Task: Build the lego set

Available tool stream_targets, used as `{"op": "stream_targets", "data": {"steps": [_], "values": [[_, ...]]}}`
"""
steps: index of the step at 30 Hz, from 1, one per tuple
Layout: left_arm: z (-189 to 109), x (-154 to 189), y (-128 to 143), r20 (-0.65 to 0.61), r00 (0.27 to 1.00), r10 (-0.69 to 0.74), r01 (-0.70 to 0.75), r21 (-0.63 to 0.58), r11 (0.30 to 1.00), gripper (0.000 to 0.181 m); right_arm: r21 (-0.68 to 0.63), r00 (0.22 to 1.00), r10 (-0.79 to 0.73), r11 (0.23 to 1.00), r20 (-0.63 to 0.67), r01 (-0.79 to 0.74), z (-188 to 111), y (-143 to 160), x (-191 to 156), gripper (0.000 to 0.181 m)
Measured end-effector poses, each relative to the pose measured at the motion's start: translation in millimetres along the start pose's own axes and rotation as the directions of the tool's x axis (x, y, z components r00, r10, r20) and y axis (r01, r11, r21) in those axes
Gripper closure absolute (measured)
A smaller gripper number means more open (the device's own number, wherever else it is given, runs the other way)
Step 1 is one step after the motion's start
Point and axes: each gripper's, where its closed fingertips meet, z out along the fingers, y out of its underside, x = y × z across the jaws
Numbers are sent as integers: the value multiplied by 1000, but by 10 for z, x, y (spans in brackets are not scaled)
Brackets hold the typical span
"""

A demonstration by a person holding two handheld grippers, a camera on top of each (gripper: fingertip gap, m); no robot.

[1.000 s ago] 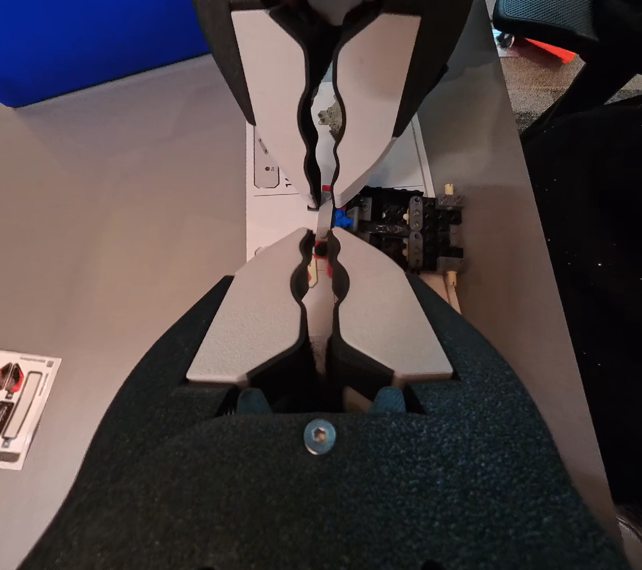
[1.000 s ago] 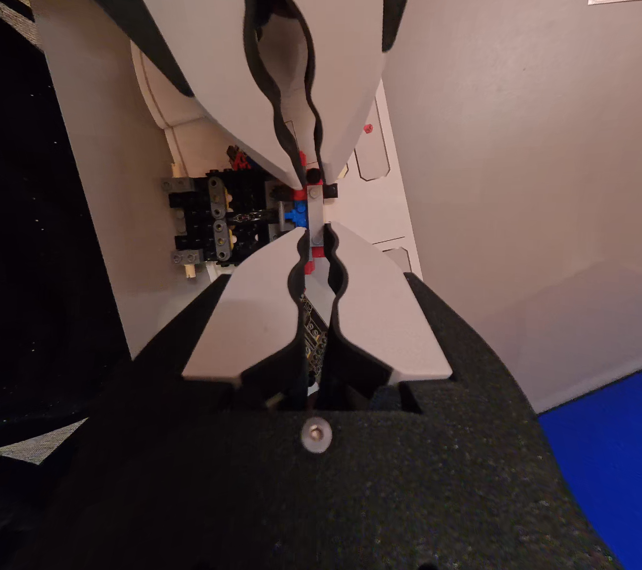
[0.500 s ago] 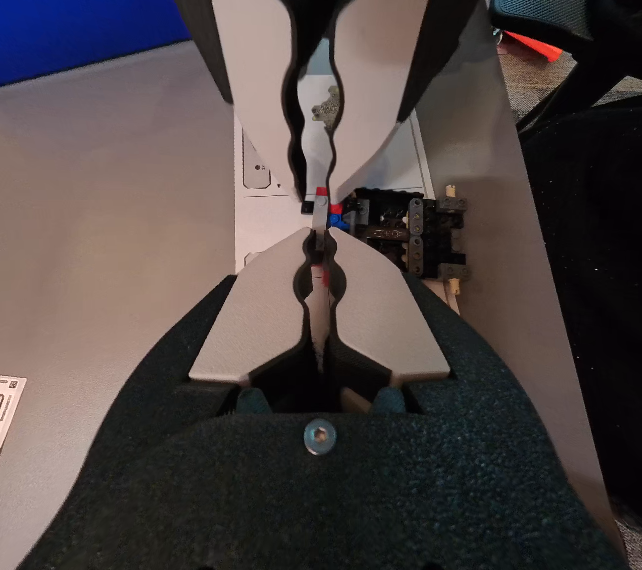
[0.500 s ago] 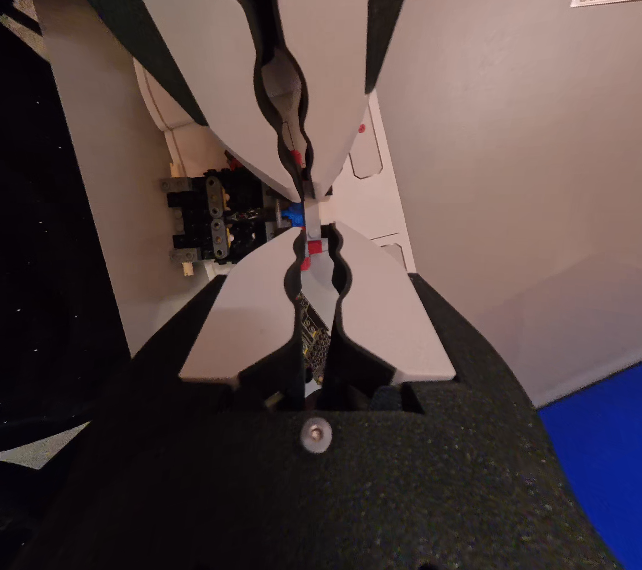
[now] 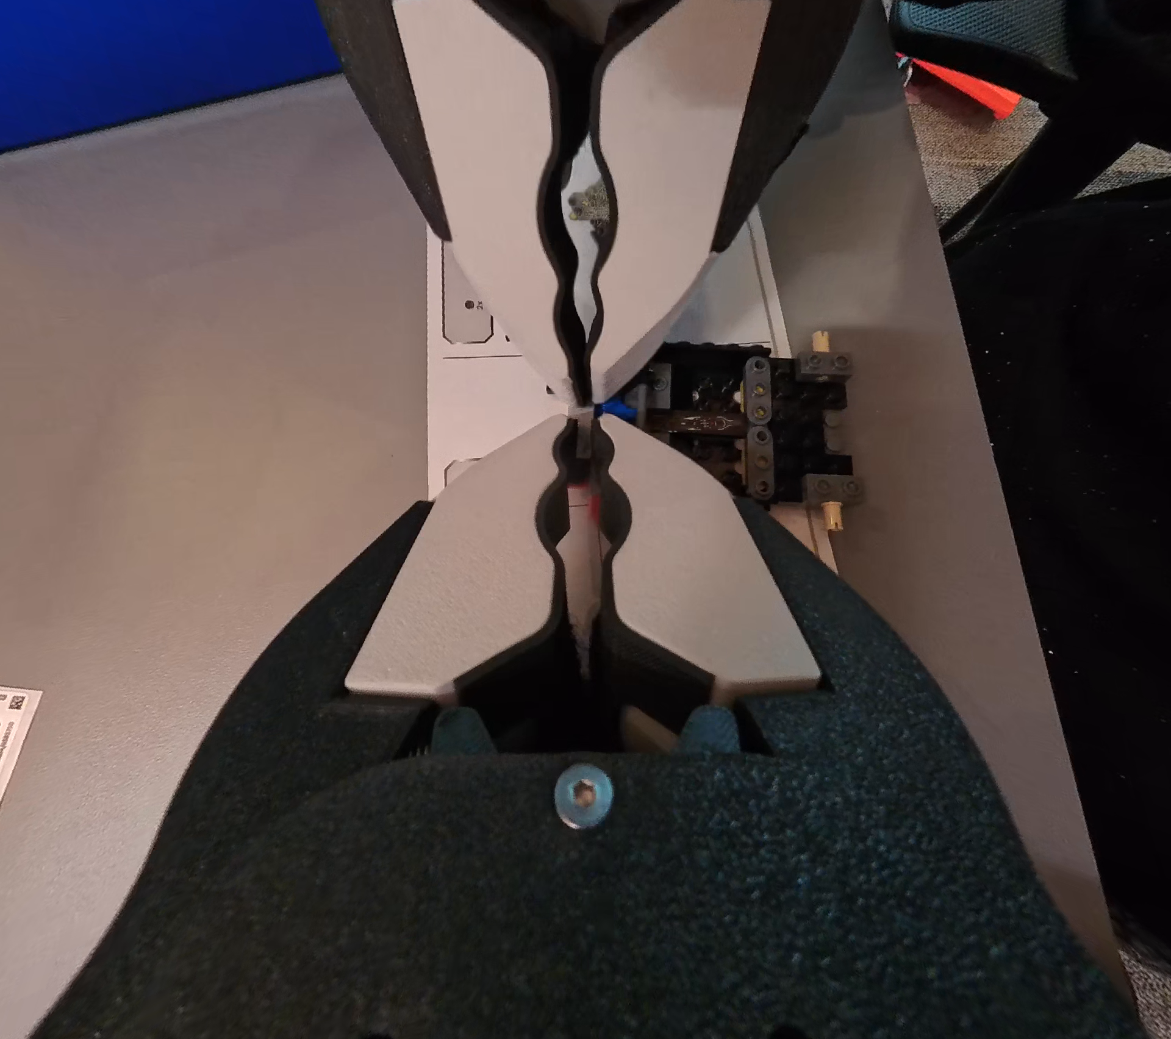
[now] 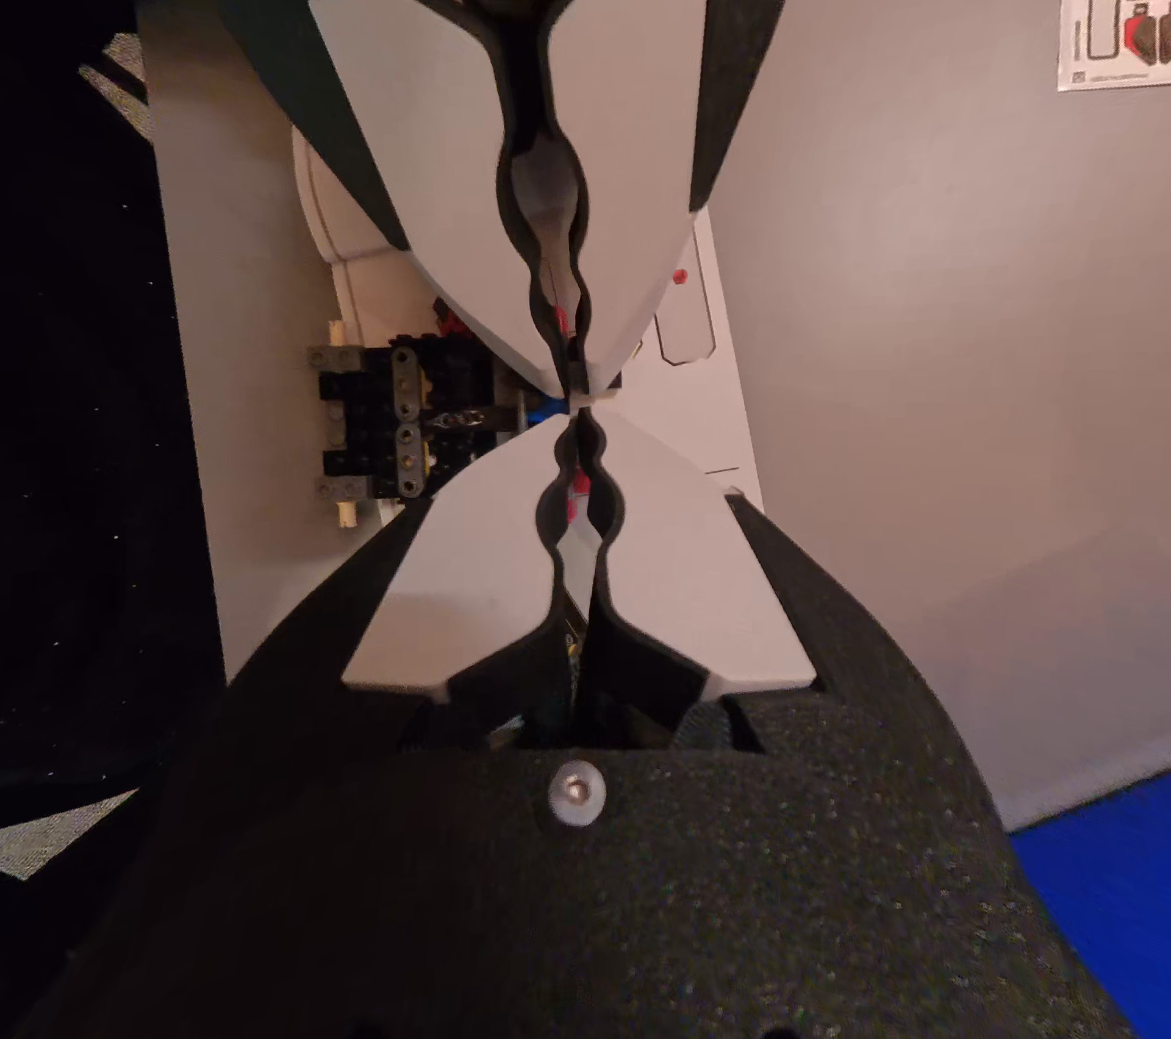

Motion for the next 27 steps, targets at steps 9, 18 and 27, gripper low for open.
{"op": "stream_targets", "data": {"steps": [9,18,27], "values": [[-198,-4,130,21,1000,2,-1,-32,999,161,-15,1000,1,1000,23,-1,8,7,-16,181],[-122,11,201,-3,1000,-2,2,-46,999,166,-45,990,98,995,98,-94,8,11,-18,181],[-120,27,198,-11,1000,7,-8,-33,999,169,-69,976,168,985,137,-160,9,14,-18,181]]}}
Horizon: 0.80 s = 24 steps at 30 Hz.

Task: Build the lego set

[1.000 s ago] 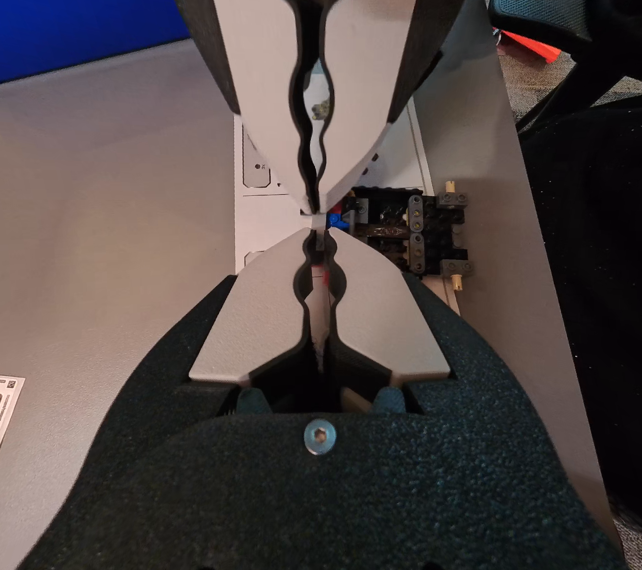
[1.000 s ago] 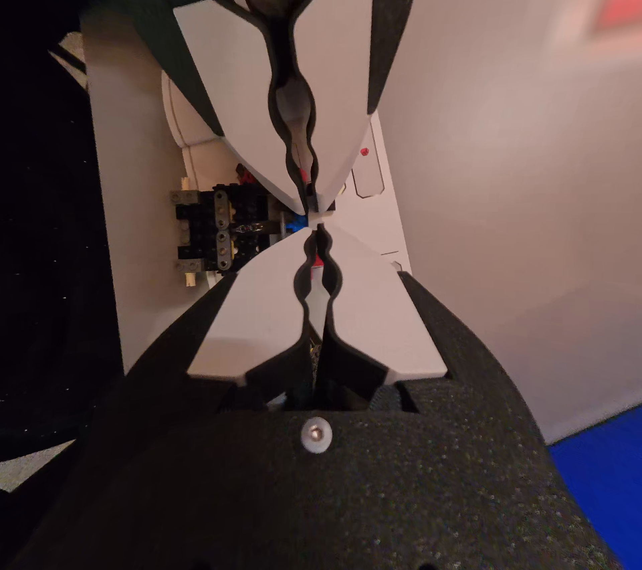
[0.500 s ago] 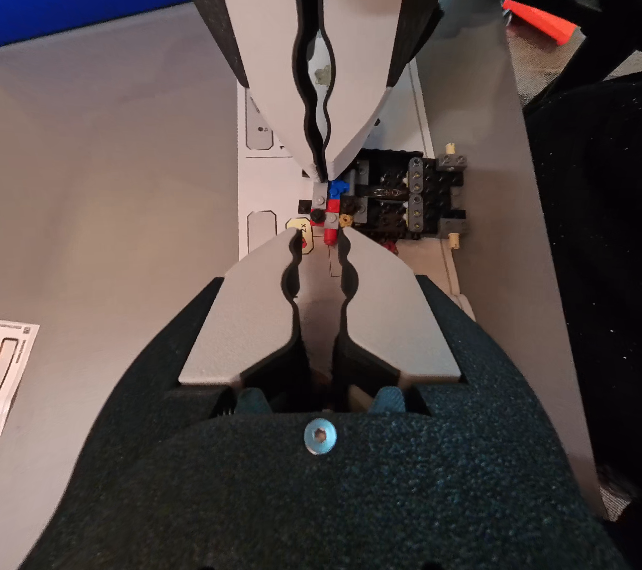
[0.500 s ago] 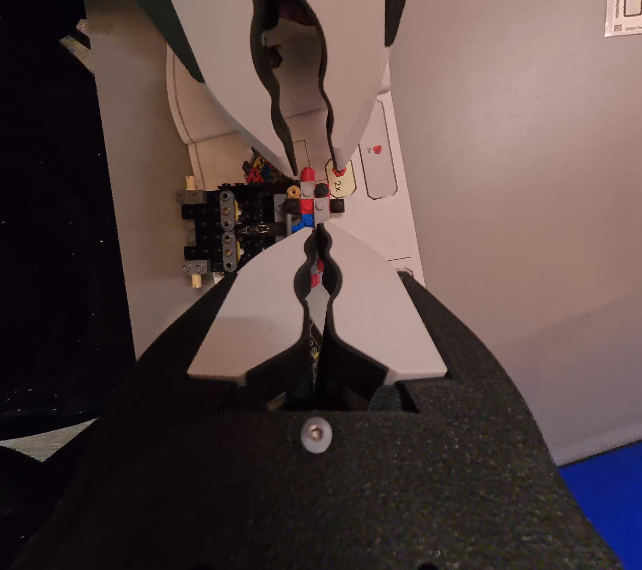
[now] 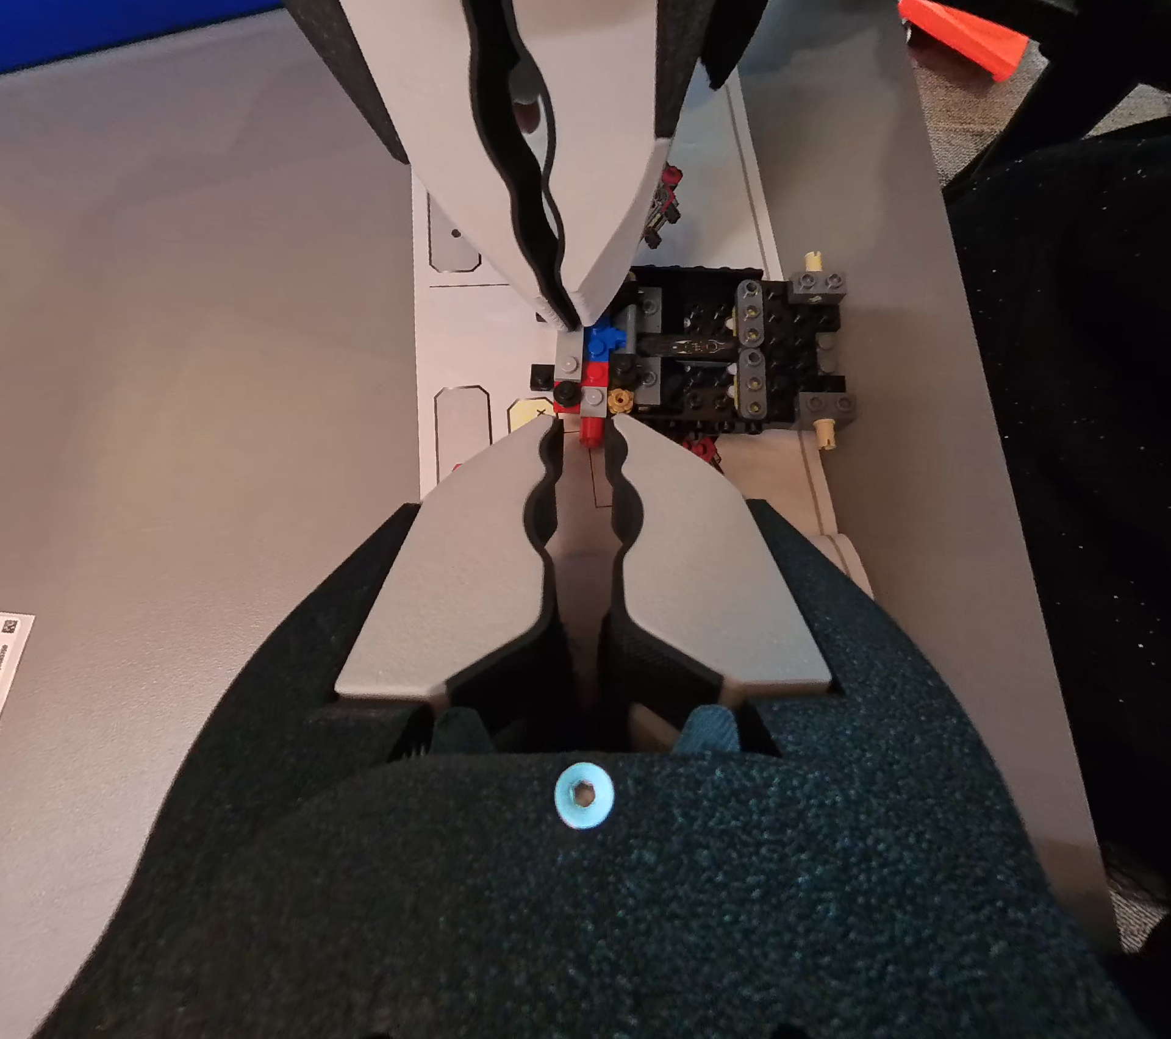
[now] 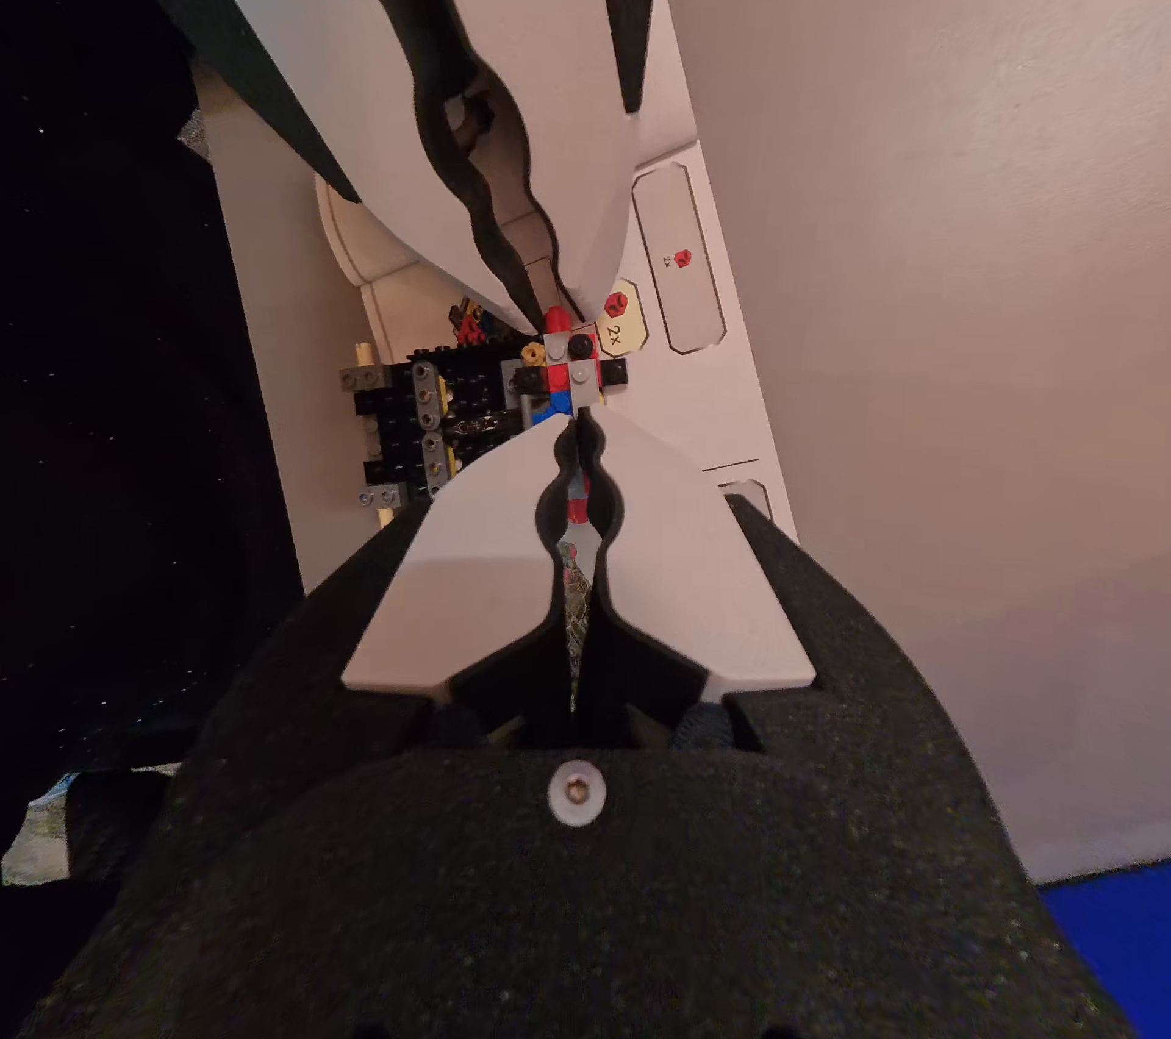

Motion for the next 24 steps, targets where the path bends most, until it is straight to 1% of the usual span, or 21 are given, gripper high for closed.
{"op": "stream_targets", "data": {"steps": [9,17,24], "values": [[0,1,-1,-3,1000,-3,3,6,1000,170,-22,999,53,998,3,-53,10,-13,12,181],[2,2,0,-10,1000,-7,7,13,1000,170,-8,998,70,998,7,-70,12,-14,16,181],[3,6,0,-15,1000,-6,6,17,1000,170,-23,998,67,997,-18,-68,14,-16,20,181]]}}
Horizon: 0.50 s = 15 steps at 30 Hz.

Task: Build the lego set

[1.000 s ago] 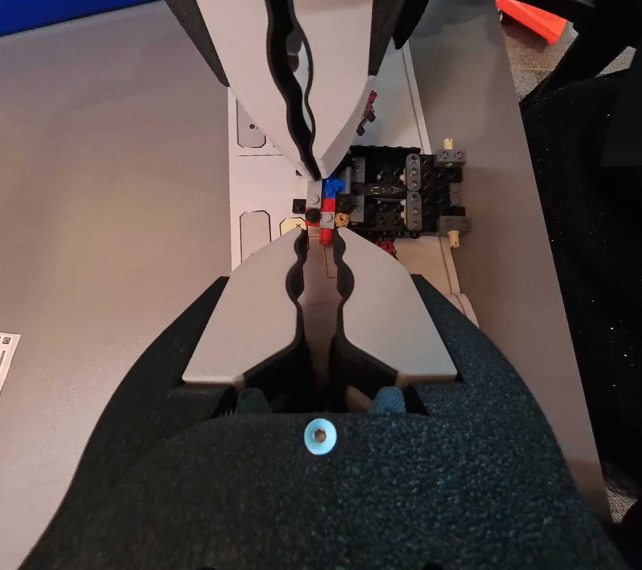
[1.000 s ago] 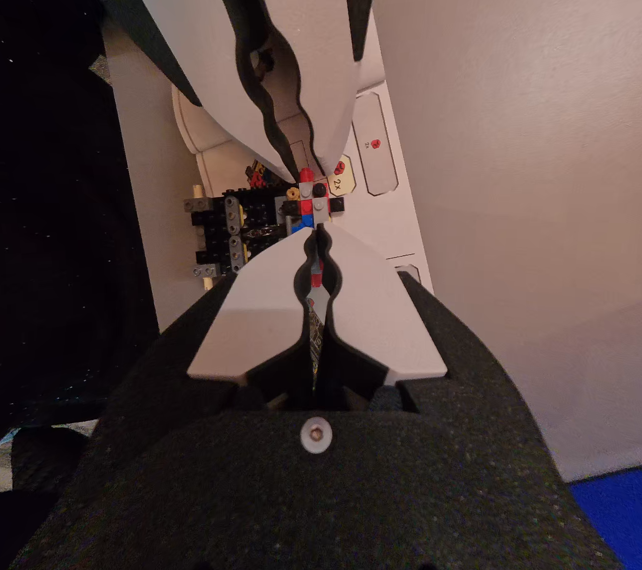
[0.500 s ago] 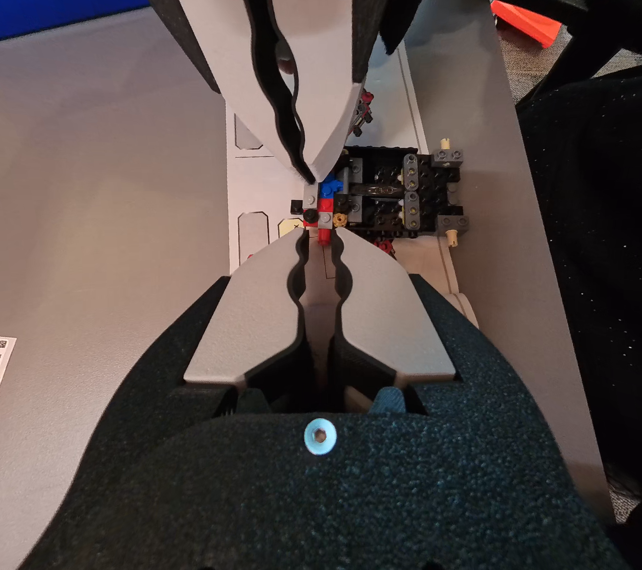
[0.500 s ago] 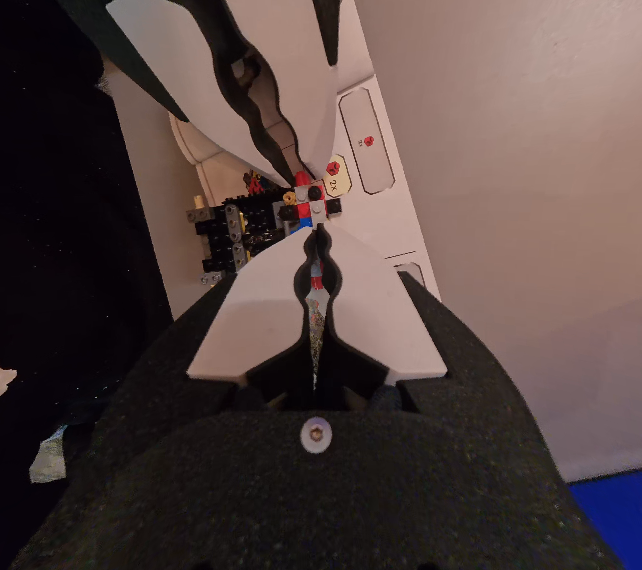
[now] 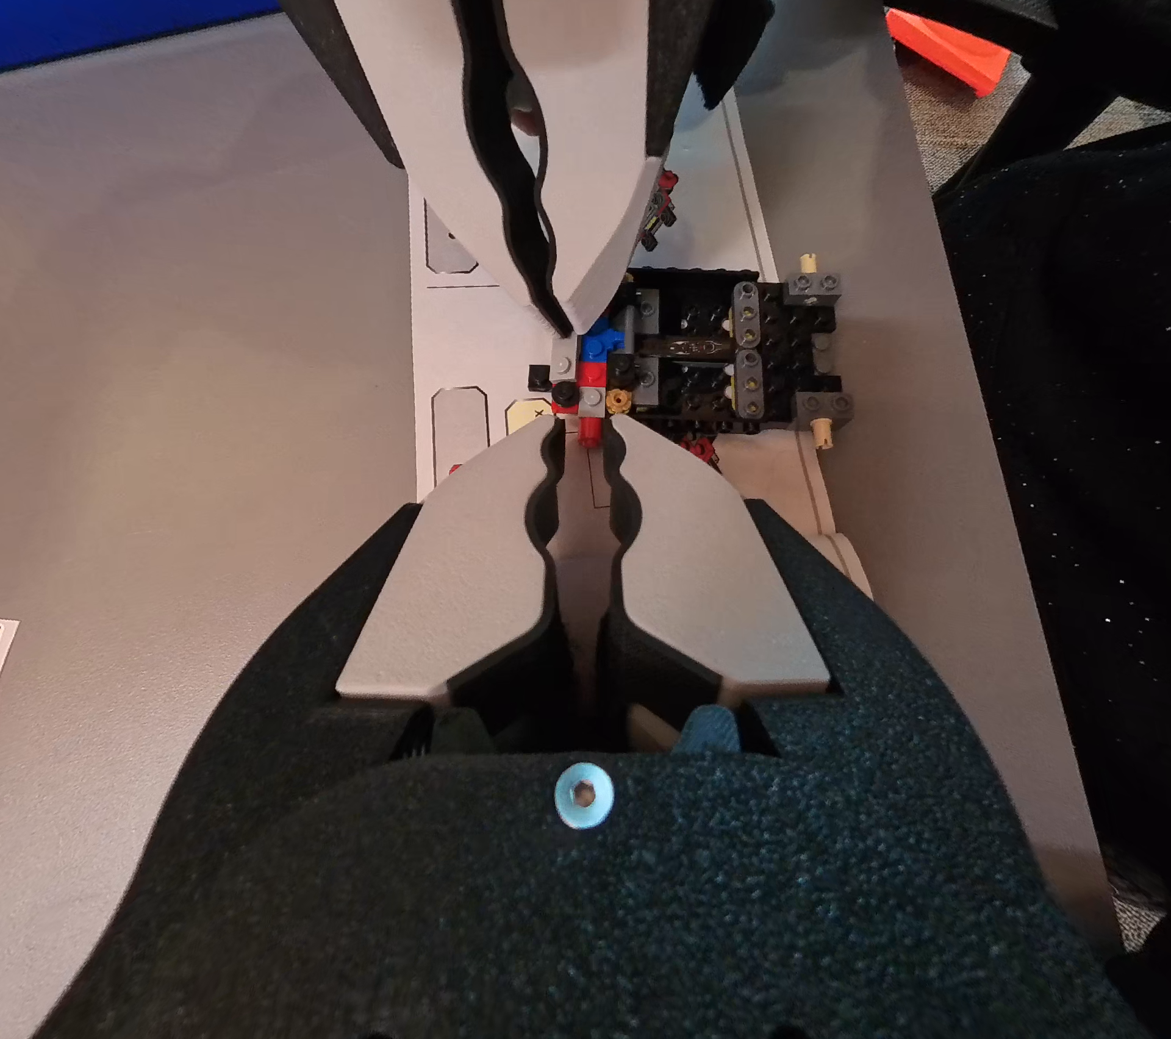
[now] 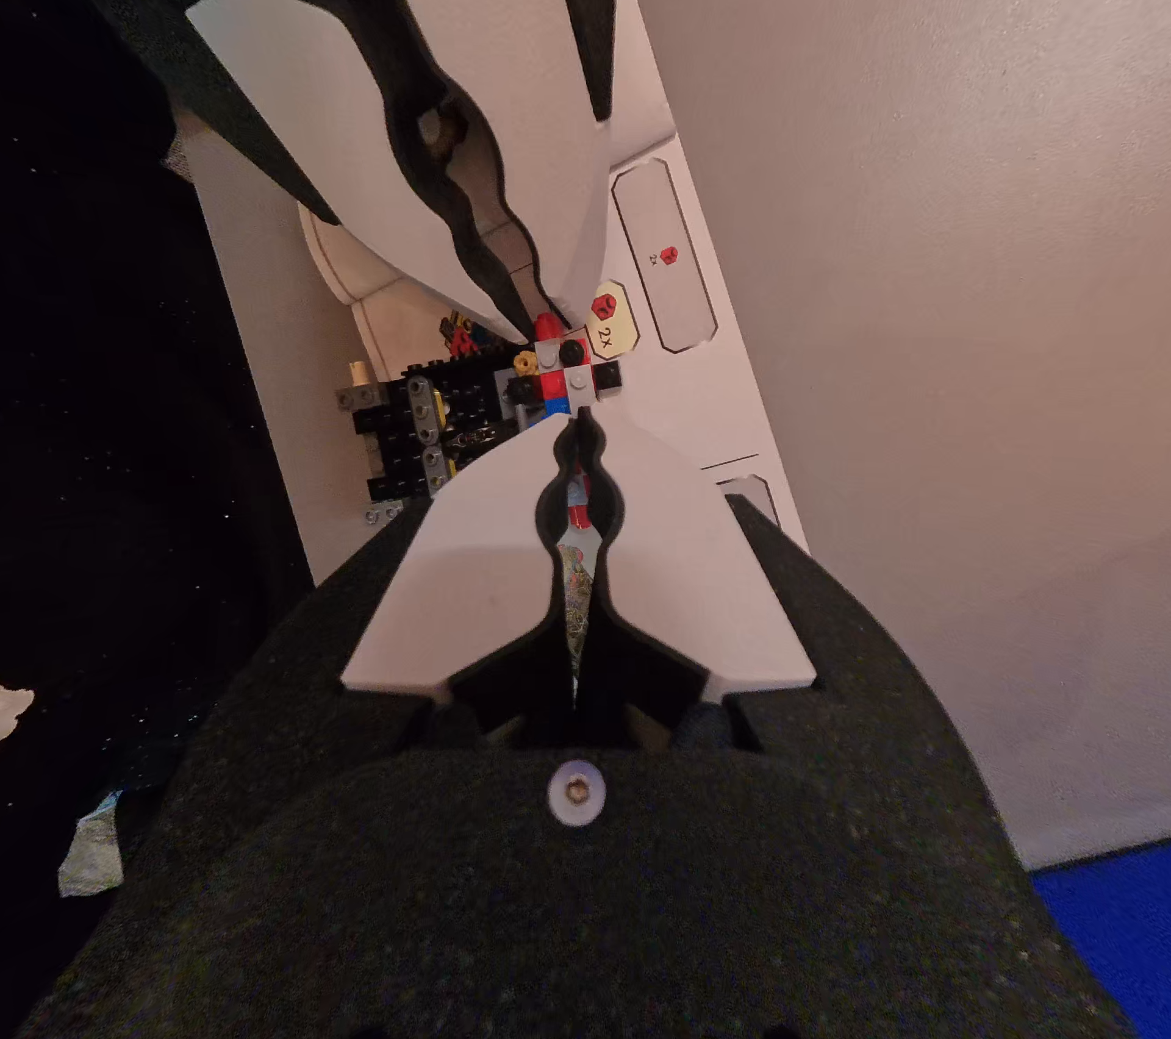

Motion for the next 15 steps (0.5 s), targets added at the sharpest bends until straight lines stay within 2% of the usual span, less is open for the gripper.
{"op": "stream_targets", "data": {"steps": [3,15], "values": [[1,1,0,-1,1000,-2,2,0,1000,171,-6,1000,-3,1000,-3,3,1,-1,0,181],[2,3,-5,-3,1000,-4,4,2,1000,171,-66,979,-112,993,-169,102,0,-2,7,181]]}}
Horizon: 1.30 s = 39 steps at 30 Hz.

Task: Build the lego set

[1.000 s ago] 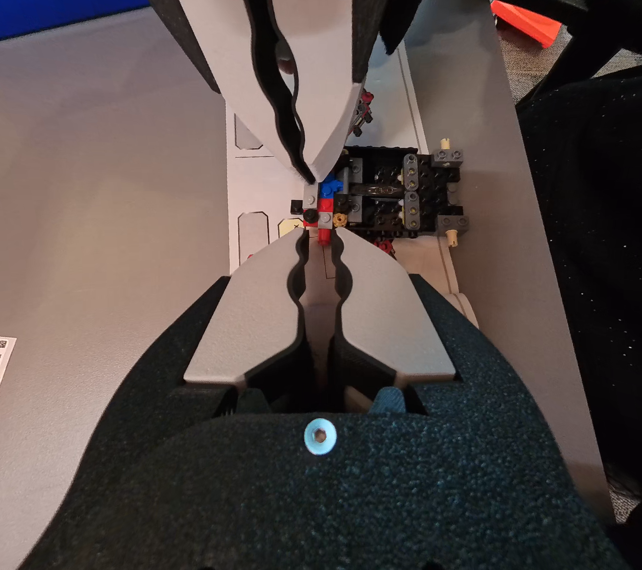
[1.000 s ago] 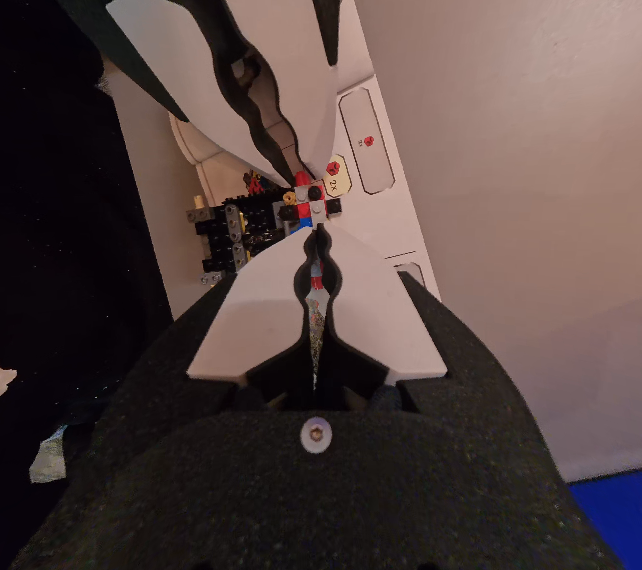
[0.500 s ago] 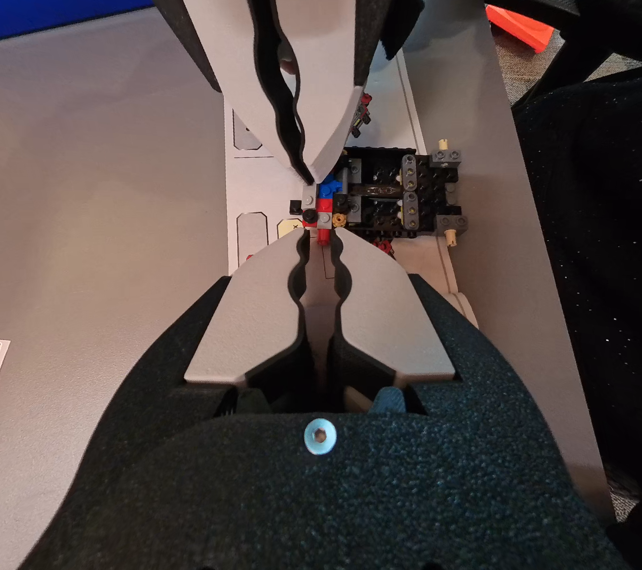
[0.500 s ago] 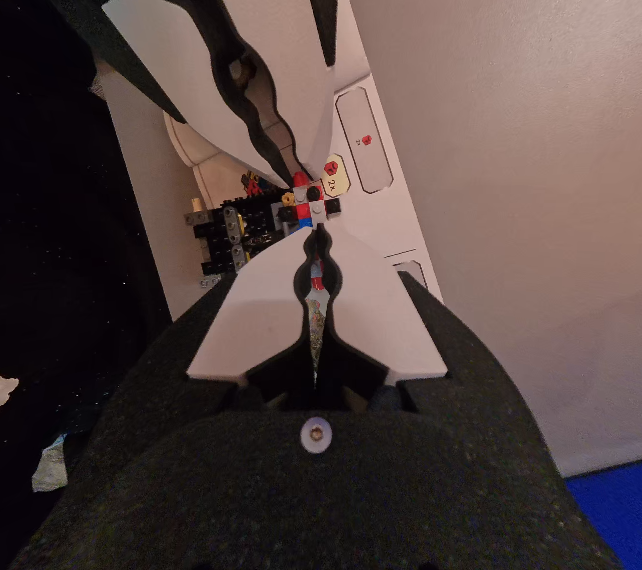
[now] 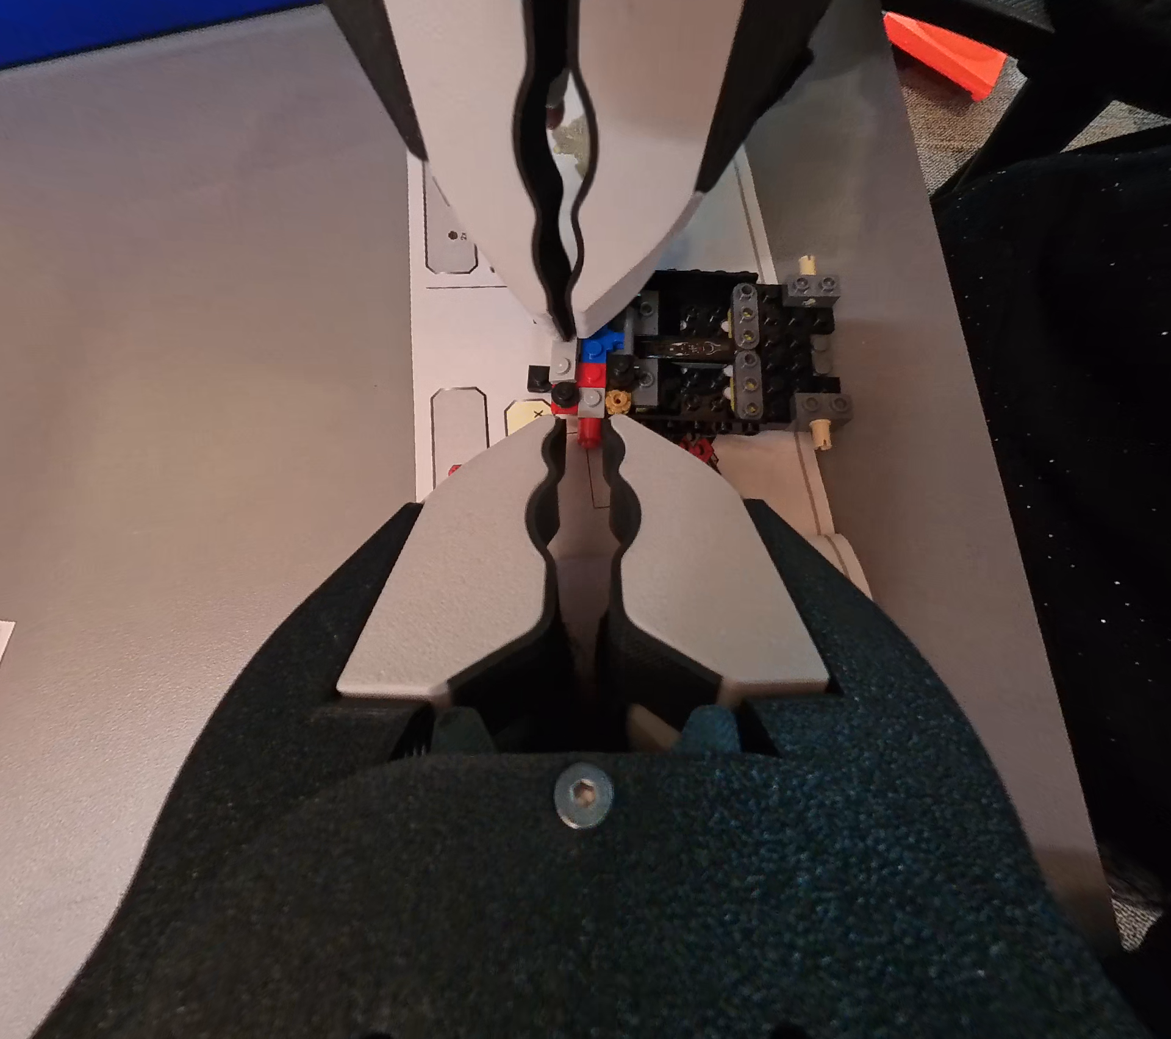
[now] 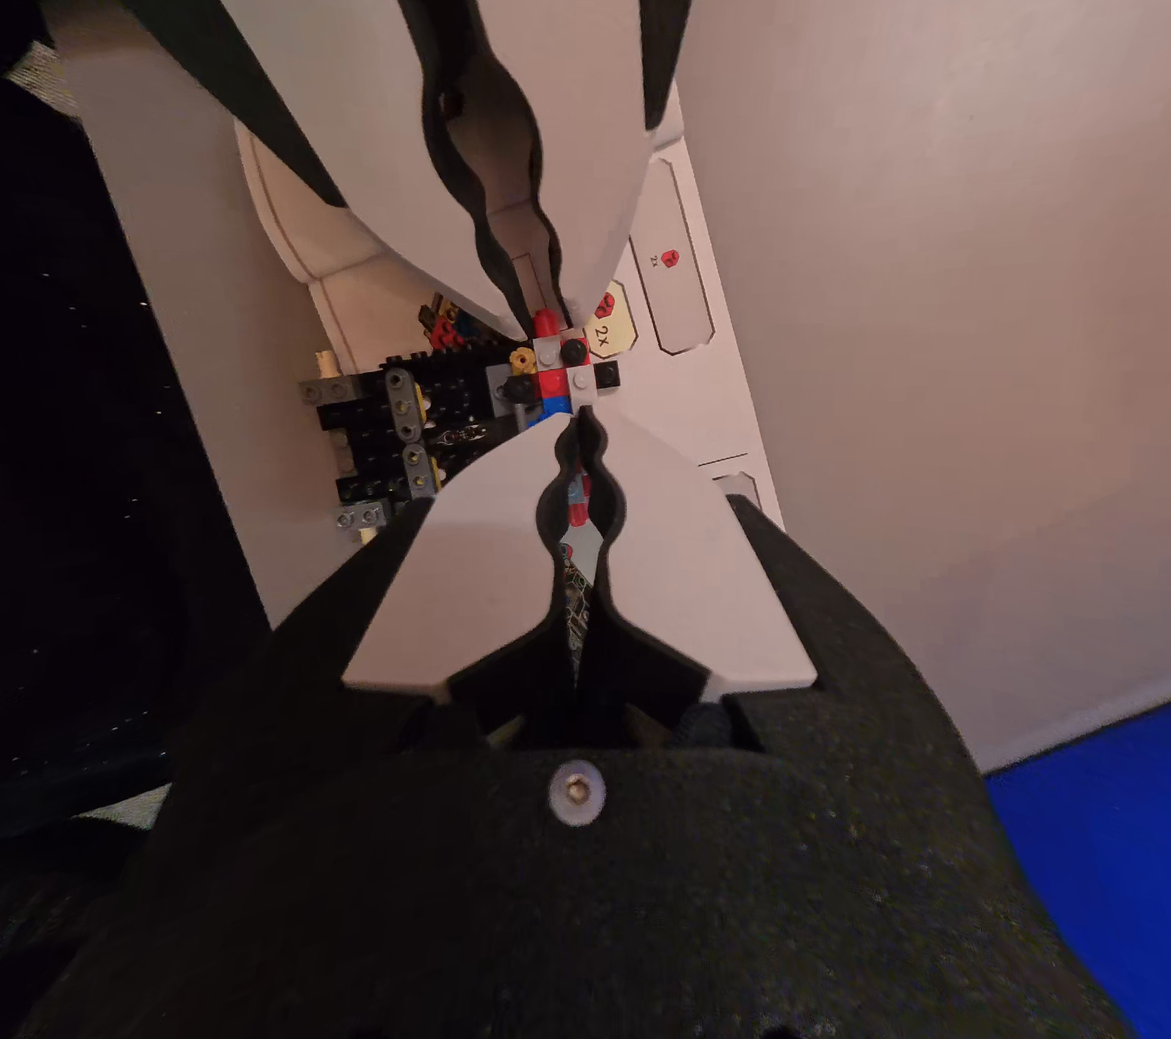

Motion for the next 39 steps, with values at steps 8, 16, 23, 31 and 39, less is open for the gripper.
{"op": "stream_targets", "data": {"steps": [8,16,23,31,39], "values": [[2,0,2,13,1000,12,-11,-5,1000,171,33,997,-71,997,-27,72,-39,-24,-12,181],[37,-1,48,26,999,30,-29,-39,999,171,89,997,-40,995,67,34,-115,-28,59,177],[21,7,29,16,1000,19,-19,-17,1000,171,52,995,-52,998,84,47,-27,-1,6,181],[59,24,47,8,1000,15,-15,-33,999,172,3,992,-117,993,48,116,9,12,-98,181],[34,-1,61,15,1000,-4,5,-24,1000,173,59,997,-48,997,55,45,-26,-18,-121,181]]}}
